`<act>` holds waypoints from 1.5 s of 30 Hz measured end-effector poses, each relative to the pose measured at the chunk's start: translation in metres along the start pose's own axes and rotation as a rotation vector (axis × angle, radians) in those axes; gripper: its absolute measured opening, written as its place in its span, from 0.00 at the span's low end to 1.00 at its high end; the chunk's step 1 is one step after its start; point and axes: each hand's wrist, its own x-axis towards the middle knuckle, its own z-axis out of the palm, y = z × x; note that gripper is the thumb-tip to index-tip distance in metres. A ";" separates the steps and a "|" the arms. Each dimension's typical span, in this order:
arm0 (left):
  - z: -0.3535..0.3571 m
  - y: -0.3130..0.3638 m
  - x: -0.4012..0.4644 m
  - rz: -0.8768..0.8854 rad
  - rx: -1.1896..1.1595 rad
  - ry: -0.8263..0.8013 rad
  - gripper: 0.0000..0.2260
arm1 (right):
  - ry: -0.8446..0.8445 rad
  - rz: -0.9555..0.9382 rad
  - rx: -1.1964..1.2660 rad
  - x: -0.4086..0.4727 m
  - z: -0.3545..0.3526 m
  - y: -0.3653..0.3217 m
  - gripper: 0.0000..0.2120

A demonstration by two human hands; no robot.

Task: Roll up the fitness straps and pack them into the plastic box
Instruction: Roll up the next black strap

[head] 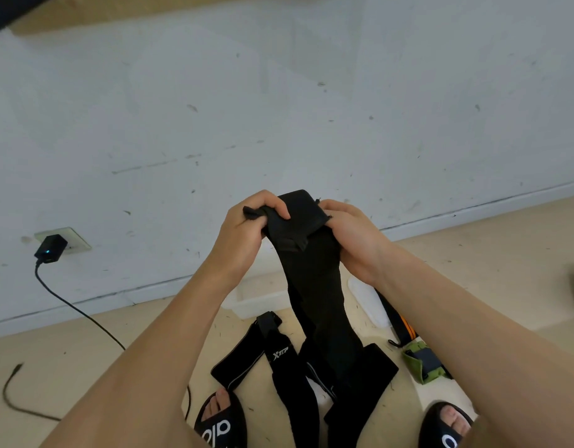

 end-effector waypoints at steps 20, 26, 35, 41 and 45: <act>-0.012 0.002 -0.004 -0.004 0.251 0.036 0.10 | -0.199 -0.064 -0.076 -0.003 -0.006 -0.004 0.13; -0.007 0.000 -0.005 -0.001 0.275 -0.006 0.06 | -0.109 -0.262 -0.165 -0.003 -0.004 0.001 0.10; -0.003 0.003 -0.008 -0.039 0.171 -0.033 0.05 | -0.069 -0.257 -0.167 -0.004 -0.004 0.001 0.09; -0.002 0.002 -0.006 0.020 0.198 -0.023 0.06 | -0.195 -0.161 -0.147 -0.011 -0.008 -0.002 0.11; 0.003 0.001 -0.007 0.029 0.190 -0.053 0.08 | -0.133 -0.195 -0.126 -0.011 -0.007 0.003 0.10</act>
